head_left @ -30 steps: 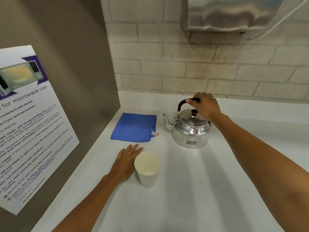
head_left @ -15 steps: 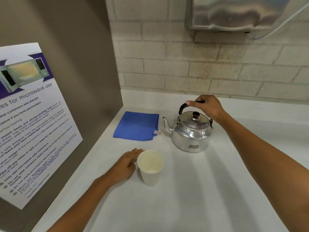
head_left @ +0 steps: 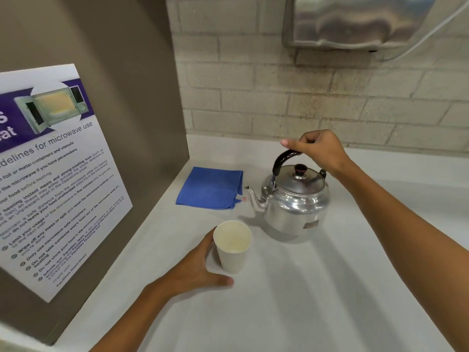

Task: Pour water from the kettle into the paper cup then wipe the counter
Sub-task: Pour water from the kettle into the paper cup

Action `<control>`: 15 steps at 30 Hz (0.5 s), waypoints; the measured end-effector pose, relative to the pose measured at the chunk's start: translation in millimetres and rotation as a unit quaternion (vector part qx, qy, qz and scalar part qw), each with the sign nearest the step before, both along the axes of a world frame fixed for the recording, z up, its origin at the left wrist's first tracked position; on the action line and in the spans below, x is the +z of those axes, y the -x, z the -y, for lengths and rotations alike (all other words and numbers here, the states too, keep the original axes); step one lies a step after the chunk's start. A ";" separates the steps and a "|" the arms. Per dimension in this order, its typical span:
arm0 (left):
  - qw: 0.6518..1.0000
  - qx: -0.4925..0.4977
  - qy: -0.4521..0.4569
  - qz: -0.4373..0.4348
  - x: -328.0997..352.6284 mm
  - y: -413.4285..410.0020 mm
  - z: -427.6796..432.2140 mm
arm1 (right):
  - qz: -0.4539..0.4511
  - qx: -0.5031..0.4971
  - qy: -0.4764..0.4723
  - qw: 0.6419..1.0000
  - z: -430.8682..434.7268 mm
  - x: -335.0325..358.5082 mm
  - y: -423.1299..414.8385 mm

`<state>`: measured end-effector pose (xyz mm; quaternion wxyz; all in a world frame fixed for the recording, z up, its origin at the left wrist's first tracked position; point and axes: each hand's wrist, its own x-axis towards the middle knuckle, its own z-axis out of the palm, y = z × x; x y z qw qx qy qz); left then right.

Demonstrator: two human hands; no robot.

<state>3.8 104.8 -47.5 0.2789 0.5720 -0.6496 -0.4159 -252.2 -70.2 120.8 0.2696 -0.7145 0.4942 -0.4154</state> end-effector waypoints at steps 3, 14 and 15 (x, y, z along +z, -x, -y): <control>0.999 0.022 0.012 -0.021 4.1 10.3 -1.2 | -0.018 -0.015 0.027 0.999 -8.9 5.9 -4.3; 0.992 0.073 0.055 -0.083 6.9 29.0 -0.8 | -0.070 -0.034 0.145 0.986 -32.7 10.8 -23.4; 0.992 0.076 0.058 -0.083 6.9 30.9 -0.3 | -0.075 -0.037 0.153 0.985 -34.8 11.2 -24.5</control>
